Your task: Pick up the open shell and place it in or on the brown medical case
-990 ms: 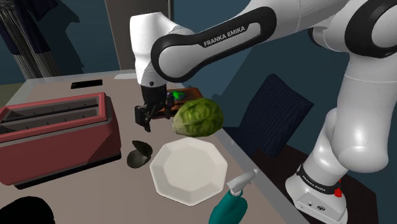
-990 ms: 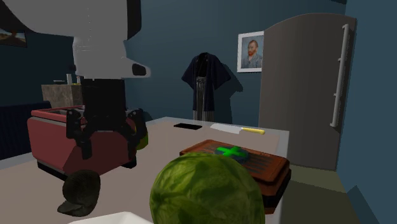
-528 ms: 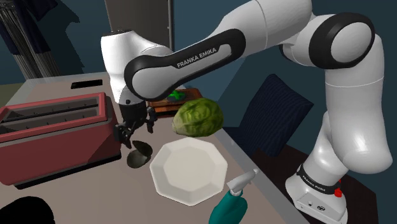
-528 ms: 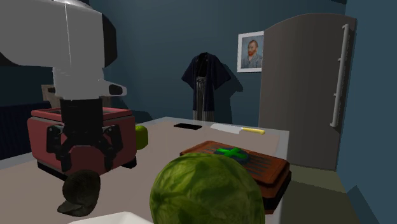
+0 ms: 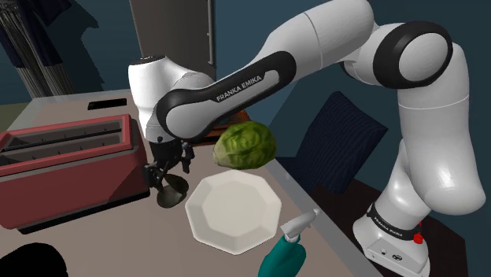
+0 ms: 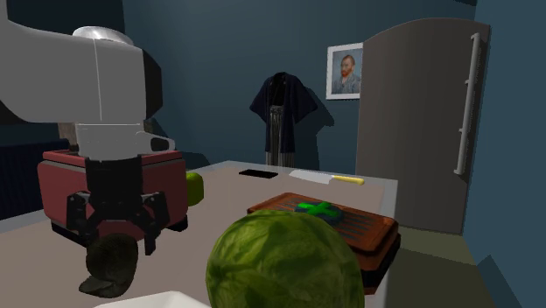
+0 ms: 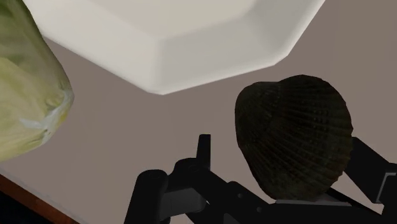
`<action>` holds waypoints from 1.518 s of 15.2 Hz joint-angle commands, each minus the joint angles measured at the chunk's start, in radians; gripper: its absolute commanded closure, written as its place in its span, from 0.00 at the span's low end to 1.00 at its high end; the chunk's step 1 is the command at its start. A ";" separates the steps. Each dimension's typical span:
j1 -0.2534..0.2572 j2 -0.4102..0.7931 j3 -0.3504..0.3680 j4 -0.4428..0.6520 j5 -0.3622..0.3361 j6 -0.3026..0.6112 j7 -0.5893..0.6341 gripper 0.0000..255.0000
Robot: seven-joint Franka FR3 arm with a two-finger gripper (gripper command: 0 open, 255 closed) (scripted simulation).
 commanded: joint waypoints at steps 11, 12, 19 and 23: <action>0.000 -0.001 0.000 -0.002 0.000 0.002 0.000 1.00; 0.000 0.000 0.000 -0.002 0.000 0.002 0.000 1.00; -0.001 -0.014 0.003 0.019 0.006 -0.031 -0.004 1.00; -0.002 -0.031 0.007 0.048 0.013 -0.076 -0.008 1.00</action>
